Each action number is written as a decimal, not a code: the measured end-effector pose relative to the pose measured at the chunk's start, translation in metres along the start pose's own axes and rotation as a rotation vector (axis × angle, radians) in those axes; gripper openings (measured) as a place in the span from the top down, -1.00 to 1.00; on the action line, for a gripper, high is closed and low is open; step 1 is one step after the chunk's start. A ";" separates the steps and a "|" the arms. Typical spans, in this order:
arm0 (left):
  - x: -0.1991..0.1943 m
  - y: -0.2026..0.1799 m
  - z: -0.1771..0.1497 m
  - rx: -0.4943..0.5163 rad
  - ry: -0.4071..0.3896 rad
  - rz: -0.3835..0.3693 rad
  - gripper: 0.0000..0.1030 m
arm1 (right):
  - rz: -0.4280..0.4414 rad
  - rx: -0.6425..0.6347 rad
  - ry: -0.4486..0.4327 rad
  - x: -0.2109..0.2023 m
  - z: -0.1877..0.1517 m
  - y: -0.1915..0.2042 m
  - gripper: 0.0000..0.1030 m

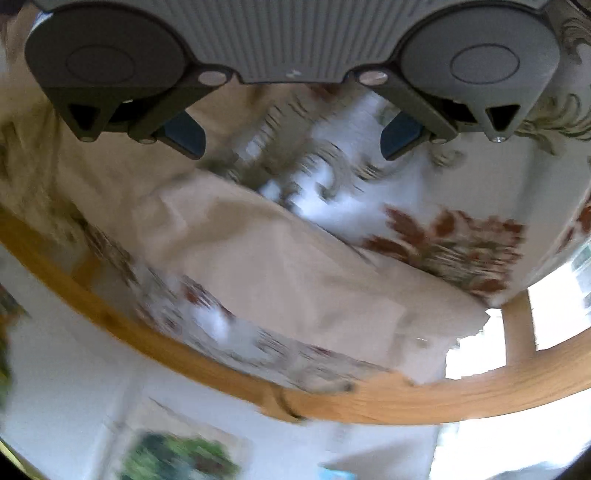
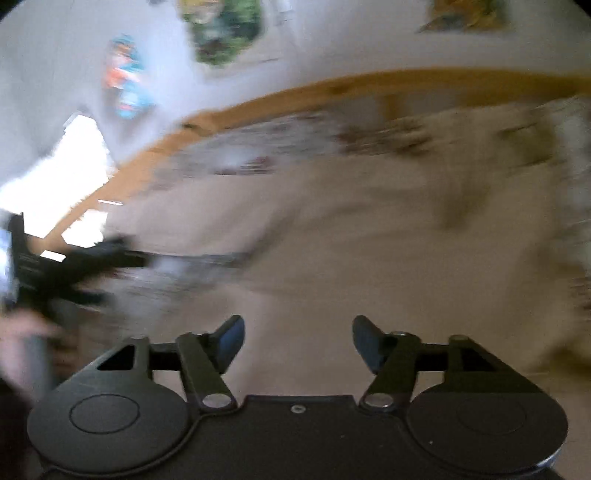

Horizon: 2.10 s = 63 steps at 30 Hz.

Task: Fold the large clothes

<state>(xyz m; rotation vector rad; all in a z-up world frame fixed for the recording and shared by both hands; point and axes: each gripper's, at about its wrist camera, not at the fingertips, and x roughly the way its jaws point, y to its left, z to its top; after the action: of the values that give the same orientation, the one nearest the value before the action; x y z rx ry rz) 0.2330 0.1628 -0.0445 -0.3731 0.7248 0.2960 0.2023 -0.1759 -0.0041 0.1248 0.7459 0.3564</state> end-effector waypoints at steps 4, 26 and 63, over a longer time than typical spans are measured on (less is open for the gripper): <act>0.008 -0.036 -0.020 0.188 0.078 -0.054 -0.99 | -0.292 -0.042 -0.062 0.008 0.006 -0.046 -0.49; 0.098 -0.142 -0.102 0.598 -0.038 -0.158 -0.99 | -0.561 0.003 -0.165 0.084 0.144 -0.245 0.40; 0.091 -0.146 -0.114 0.648 0.013 -0.191 -0.99 | -0.431 -0.105 -0.190 0.045 0.026 -0.225 0.24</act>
<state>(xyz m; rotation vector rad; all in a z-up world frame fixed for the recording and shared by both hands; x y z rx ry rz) 0.2874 -0.0044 -0.1520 0.1723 0.7502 -0.1286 0.3119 -0.3688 -0.0674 -0.1004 0.5461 -0.0286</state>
